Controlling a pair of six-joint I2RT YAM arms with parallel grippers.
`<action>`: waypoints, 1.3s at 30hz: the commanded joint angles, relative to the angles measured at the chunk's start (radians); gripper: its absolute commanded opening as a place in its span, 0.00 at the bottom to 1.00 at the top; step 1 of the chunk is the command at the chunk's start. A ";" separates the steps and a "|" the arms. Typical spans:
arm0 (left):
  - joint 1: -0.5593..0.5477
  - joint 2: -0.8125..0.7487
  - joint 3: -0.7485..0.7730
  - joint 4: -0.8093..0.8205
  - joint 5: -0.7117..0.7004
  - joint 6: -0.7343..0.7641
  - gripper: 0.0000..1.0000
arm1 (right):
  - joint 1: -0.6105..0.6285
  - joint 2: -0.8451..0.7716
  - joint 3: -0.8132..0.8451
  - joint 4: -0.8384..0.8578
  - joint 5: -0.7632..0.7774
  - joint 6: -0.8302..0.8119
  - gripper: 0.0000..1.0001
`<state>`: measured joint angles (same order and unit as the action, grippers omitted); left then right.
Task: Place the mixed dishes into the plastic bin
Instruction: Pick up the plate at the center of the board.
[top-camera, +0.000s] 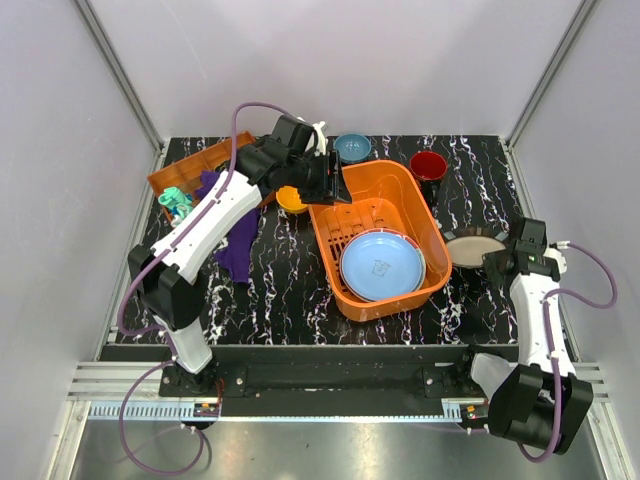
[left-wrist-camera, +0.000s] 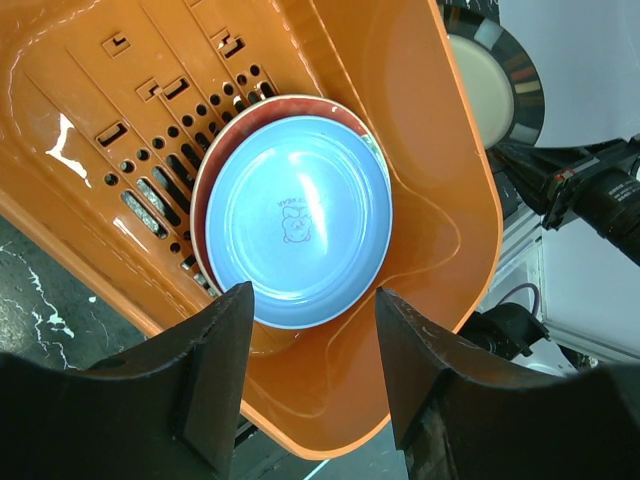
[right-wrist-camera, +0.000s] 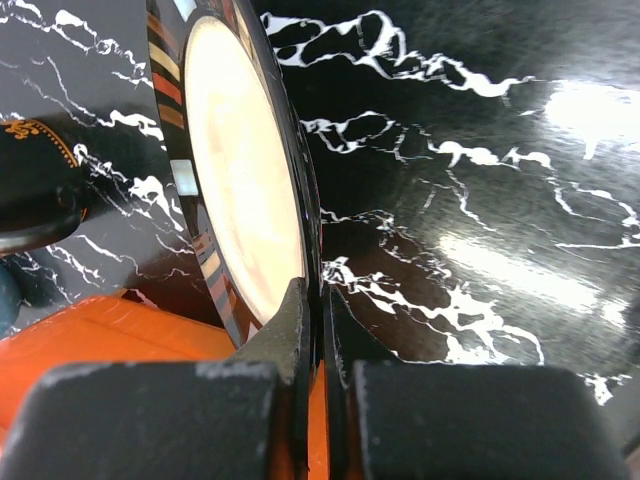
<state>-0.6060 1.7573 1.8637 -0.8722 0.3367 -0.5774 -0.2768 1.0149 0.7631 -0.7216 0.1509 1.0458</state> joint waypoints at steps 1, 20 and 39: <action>-0.001 -0.004 0.040 0.038 0.018 -0.001 0.55 | -0.012 -0.055 0.070 -0.016 0.053 0.008 0.00; 0.000 0.039 0.081 0.055 0.079 -0.022 0.55 | -0.045 -0.073 0.252 -0.073 0.065 0.014 0.00; 0.002 0.051 0.092 0.056 0.125 -0.016 0.55 | -0.059 -0.108 0.389 -0.114 0.055 0.011 0.00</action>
<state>-0.6060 1.8038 1.9053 -0.8585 0.4221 -0.5999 -0.3286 0.9489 1.0473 -0.9520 0.1936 1.0405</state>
